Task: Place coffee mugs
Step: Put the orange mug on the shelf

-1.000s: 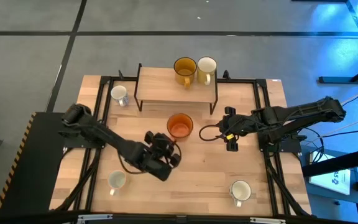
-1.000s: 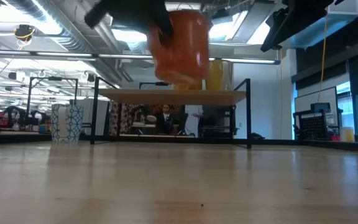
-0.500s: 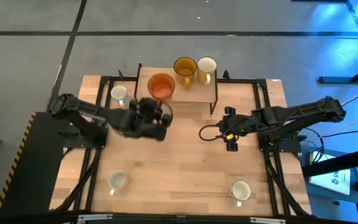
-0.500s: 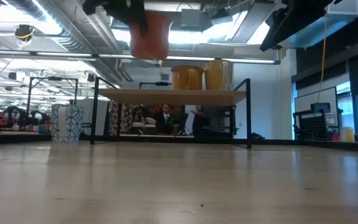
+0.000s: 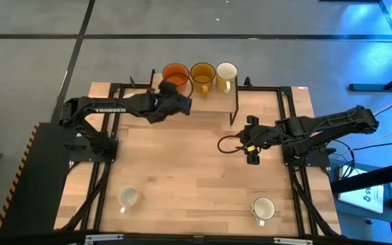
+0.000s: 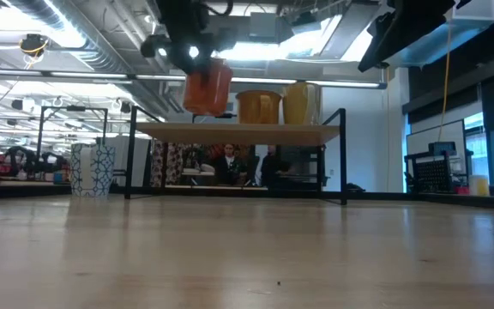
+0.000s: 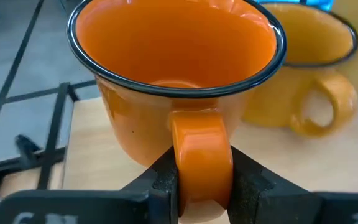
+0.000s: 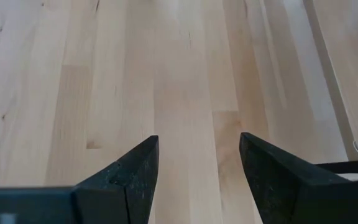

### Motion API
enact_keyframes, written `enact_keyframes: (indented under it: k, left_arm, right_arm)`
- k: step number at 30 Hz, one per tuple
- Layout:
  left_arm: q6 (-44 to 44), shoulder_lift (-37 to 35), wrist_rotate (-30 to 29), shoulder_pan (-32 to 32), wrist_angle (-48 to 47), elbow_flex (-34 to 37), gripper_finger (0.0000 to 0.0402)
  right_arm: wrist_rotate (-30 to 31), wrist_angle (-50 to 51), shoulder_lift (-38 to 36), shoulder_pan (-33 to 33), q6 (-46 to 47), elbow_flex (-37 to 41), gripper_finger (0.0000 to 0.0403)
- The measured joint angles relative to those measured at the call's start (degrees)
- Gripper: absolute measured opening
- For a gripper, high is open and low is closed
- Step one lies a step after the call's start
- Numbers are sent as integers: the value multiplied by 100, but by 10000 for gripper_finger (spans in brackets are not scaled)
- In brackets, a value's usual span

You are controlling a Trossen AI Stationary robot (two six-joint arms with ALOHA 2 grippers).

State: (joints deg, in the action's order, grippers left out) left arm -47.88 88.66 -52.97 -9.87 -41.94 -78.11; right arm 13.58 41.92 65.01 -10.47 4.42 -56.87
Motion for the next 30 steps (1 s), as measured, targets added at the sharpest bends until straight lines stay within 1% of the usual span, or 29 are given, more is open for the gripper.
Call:
enact_keyframes:
  k: [3,5,9,12,17,22,25,27,30]
  left_arm:
    - [41,2,335,-267,504,207,80]
    - [33,2,354,-386,559,333,80]
    - [48,4,561,-562,1210,634,80]
    - [49,12,654,-635,1495,843,80]
    - [82,11,711,-708,1710,938,80]
    - [423,10,744,-720,2056,984,80]
    - [478,9,769,-741,2030,984,80]
    - [481,9,763,-752,2032,984,88]
    - [498,-4,702,-750,2068,980,124]
  right_arm:
    - [45,6,0,-1,3,-1,209]
    - [65,2,0,-1,4,-1,209]
    - [83,-3,0,-1,49,0,209]
    - [83,-3,0,0,49,-1,209]
    - [83,-3,0,-1,49,-1,209]
    - [169,-16,0,0,47,0,209]
    - [241,-27,0,1,47,1,209]
    - [241,-27,0,-1,45,1,209]
    - [241,-29,0,0,47,0,209]
